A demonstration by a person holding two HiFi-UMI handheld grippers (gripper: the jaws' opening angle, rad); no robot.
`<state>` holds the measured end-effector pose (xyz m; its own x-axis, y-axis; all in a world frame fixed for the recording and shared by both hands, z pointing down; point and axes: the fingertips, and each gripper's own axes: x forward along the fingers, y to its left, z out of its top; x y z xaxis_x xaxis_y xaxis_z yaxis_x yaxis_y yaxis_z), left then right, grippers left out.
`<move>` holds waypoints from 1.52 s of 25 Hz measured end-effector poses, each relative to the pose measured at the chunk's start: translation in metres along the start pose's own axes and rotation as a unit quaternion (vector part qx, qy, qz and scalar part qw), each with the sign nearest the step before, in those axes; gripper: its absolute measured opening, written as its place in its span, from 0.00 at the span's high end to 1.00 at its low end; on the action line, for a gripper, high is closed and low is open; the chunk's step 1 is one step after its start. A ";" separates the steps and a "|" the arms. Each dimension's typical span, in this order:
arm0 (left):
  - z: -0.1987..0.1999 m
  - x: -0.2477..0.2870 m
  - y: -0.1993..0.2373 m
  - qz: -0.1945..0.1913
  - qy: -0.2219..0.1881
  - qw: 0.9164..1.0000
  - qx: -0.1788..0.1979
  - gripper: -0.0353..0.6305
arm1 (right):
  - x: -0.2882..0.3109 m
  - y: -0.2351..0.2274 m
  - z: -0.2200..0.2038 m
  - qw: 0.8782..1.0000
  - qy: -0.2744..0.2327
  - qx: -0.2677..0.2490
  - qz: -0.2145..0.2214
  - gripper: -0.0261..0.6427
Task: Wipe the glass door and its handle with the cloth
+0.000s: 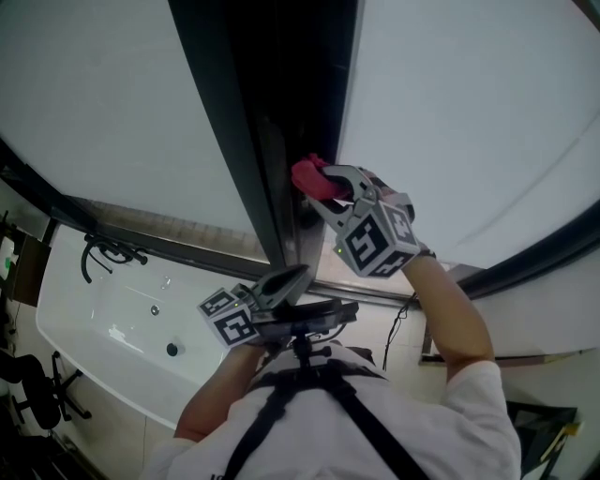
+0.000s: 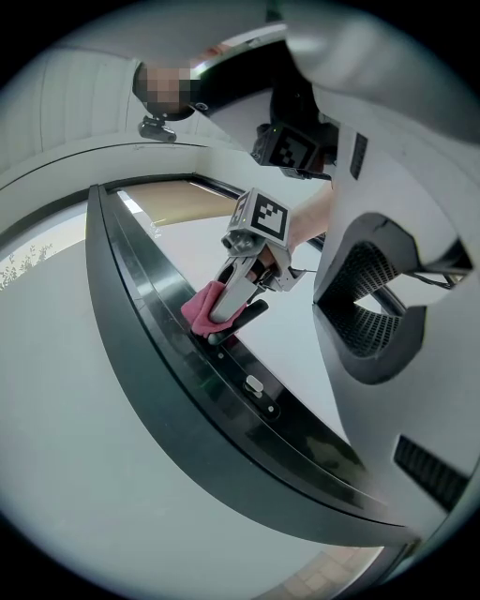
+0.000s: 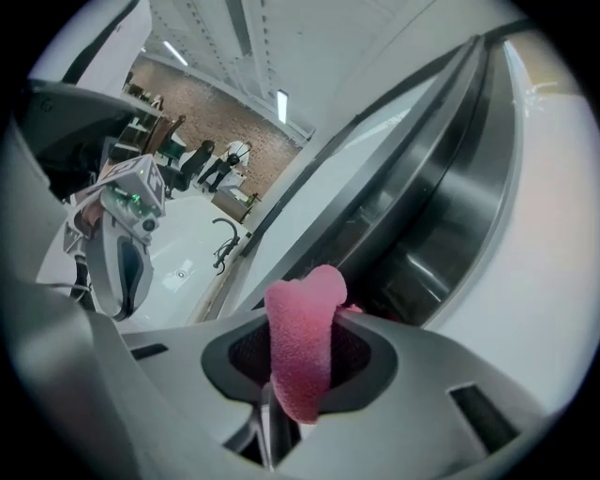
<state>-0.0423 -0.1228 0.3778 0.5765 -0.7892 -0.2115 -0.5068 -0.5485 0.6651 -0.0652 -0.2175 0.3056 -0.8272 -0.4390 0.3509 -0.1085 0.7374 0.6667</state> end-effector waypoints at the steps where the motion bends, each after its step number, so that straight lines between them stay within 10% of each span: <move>1: -0.001 0.000 0.000 0.000 0.000 1.000 0.000 0.96 | -0.003 0.002 -0.003 1.000 0.003 -0.017 -0.004 0.81; 21: -0.003 -0.002 -0.004 -0.003 0.004 1.000 -0.004 0.96 | -0.067 0.000 -0.053 0.993 0.030 -0.019 -0.113 0.81; 29: -0.005 0.001 0.001 -0.001 0.010 1.000 -0.008 0.96 | -0.095 0.028 -0.135 0.981 0.095 0.105 -0.132 0.81; 38: -0.007 -0.004 0.001 0.008 0.009 1.000 -0.009 0.96 | -0.038 0.059 -0.120 0.961 0.009 0.263 -0.085 0.81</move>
<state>-0.0410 -0.1181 0.3839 0.5795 -0.7930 -0.1880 -0.5052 -0.5306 0.6806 0.0263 -0.2189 0.4103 -0.7636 -0.5809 0.2818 -0.5082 0.8100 0.2926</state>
